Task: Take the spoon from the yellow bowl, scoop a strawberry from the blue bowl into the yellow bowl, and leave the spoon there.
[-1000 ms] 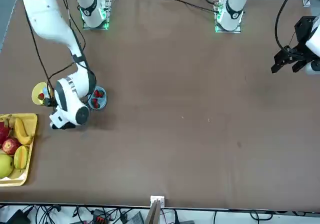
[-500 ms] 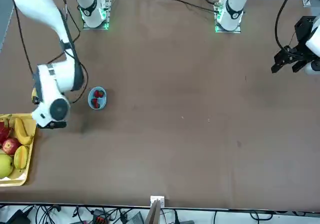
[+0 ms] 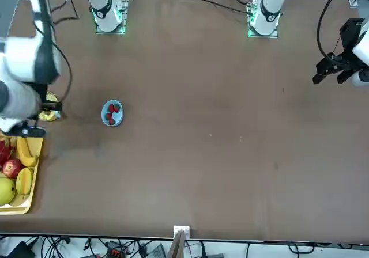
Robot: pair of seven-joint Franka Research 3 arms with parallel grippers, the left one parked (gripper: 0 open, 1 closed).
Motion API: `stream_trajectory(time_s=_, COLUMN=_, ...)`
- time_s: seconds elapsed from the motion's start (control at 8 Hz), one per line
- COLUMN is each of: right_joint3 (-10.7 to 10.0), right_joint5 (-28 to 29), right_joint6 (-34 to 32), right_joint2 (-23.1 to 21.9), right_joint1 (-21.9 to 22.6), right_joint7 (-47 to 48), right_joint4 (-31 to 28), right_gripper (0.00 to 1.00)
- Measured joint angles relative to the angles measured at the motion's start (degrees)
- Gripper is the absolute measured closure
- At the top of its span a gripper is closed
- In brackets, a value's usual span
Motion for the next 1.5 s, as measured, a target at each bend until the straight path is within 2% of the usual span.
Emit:
stream_trajectory(time_s=0.25, right_joint3=-0.1, right_joint5=5.9, right_joint6=-0.2, right_joint2=-3.4, right_joint1=-1.3, right_joint7=-1.9, right_joint4=0.1, right_gripper=0.0)
stream_trajectory(time_s=0.5, right_joint3=-0.3, right_joint5=15.8, right_joint6=-0.3, right_joint2=-7.0, right_joint1=-4.3, right_joint7=-4.2, right_joint4=0.1, right_gripper=0.0)
stream_trajectory(time_s=0.62, right_joint3=-0.5, right_joint5=18.6, right_joint6=-0.3, right_joint2=-8.9, right_joint1=-4.8, right_joint7=-4.4, right_joint4=0.1, right_gripper=0.0)
stream_trajectory(time_s=0.88, right_joint3=-0.2, right_joint5=19.6, right_joint6=-0.7, right_joint2=-12.8, right_joint1=-3.6, right_joint7=-4.4, right_joint4=-0.3, right_gripper=0.0)
stream_trajectory(time_s=1.12, right_joint3=-0.7, right_joint5=19.6, right_joint6=-0.8, right_joint2=-17.4, right_joint1=-1.9, right_joint7=-4.4, right_joint4=-3.5, right_gripper=0.0)
stream_trajectory(time_s=1.38, right_joint3=-5.2, right_joint5=19.6, right_joint6=-0.8, right_joint2=-20.8, right_joint1=3.0, right_joint7=-4.4, right_joint4=-5.2, right_gripper=0.0)
stream_trajectory(time_s=1.5, right_joint3=-6.2, right_joint5=19.6, right_joint6=-0.8, right_joint2=-21.7, right_joint1=4.3, right_joint7=-4.4, right_joint4=-5.8, right_gripper=0.0)
